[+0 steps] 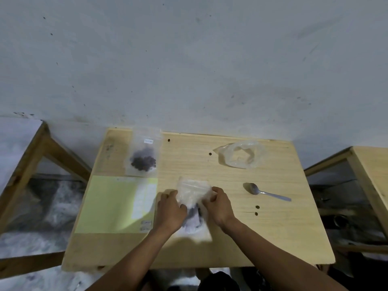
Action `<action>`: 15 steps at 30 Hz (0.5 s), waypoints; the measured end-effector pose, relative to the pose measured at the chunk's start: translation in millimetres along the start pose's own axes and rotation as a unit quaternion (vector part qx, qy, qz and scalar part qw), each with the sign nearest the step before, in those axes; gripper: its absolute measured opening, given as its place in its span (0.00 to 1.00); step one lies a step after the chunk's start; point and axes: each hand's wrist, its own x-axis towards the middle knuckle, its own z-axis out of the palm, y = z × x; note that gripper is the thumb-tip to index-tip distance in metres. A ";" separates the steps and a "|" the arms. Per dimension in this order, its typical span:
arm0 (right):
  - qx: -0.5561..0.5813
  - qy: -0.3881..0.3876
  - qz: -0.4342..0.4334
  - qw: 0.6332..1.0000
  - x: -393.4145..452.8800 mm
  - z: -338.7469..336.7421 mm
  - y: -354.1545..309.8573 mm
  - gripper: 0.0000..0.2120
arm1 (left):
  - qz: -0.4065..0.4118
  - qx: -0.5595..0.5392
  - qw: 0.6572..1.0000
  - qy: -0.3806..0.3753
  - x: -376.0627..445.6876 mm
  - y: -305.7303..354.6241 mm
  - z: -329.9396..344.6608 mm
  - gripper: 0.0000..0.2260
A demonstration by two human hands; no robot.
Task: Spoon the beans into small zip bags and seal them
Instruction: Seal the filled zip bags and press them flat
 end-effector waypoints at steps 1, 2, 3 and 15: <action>0.042 0.013 0.025 0.999 1.2 1.5 0.8 0.12 | 0.006 -0.020 1.000 0.021 -2.3 2.2 -1.5 0.20; 0.093 0.023 0.047 0.994 2.0 2.8 0.7 0.13 | 0.013 -0.050 0.998 0.043 -4.6 3.9 -4.3 0.18; 0.140 0.026 0.060 0.988 2.4 3.9 -1.0 0.13 | 0.026 -0.083 0.994 0.060 -7.7 5.1 -8.3 0.14; 0.207 -0.111 -0.014 0.972 0.0 55.8 -60.2 0.08 | 0.043 -0.247 0.951 0.181 -42.6 -43.0 -98.5 0.06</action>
